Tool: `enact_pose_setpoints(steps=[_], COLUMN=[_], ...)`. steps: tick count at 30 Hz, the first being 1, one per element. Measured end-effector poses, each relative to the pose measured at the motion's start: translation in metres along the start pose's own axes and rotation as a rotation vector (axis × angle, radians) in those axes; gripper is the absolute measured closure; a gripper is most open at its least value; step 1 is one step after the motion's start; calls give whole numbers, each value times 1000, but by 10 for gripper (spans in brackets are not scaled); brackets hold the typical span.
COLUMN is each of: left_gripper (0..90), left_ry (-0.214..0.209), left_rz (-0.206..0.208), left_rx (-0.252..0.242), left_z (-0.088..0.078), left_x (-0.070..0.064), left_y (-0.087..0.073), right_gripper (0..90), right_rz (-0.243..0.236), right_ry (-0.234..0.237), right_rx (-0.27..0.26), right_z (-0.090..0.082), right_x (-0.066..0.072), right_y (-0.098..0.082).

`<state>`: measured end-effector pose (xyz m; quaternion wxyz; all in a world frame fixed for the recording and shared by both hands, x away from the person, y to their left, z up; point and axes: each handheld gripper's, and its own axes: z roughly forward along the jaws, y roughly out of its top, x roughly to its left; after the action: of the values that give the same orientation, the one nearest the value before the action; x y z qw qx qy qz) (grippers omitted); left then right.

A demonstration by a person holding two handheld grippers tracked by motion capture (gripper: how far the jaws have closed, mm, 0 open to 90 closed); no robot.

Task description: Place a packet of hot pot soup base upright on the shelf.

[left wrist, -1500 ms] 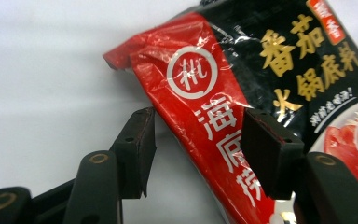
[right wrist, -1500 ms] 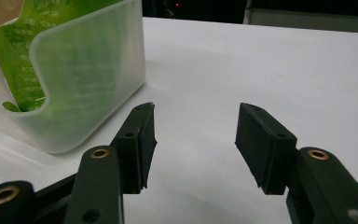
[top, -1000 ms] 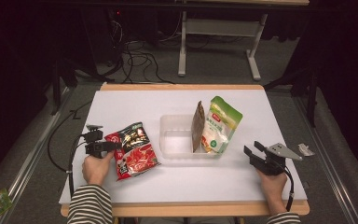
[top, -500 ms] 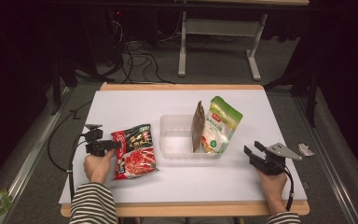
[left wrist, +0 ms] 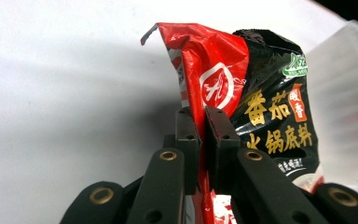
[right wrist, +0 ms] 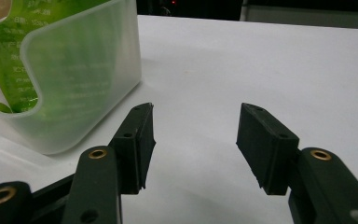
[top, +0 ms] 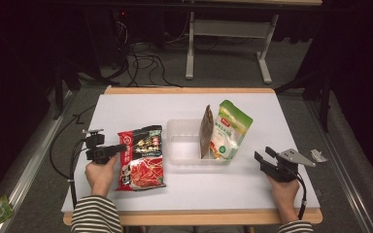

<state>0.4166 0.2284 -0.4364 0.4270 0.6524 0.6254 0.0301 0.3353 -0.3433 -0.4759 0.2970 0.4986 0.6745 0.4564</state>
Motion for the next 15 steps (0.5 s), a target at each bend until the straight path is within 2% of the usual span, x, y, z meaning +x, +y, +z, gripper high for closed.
enact_pose_setpoints(steps=[9, 12, 15], left_gripper=[866, 870, 873], left_ry=[-3, -4, -7], left_rz=[88, 128, 152], left_rx=[-57, -75, -98], left_z=[-23, -28, -32], left_x=[-15, -23, -28], left_y=[-3, -2, -4], right_gripper=[462, 462, 463], right_rz=[9, 7, 6], right_ry=[-5, -5, -7], right_rx=[0, 1, 2], right_z=[0, 0, 1], right_x=[-1, 0, 0], right_y=[0, 0, 0])
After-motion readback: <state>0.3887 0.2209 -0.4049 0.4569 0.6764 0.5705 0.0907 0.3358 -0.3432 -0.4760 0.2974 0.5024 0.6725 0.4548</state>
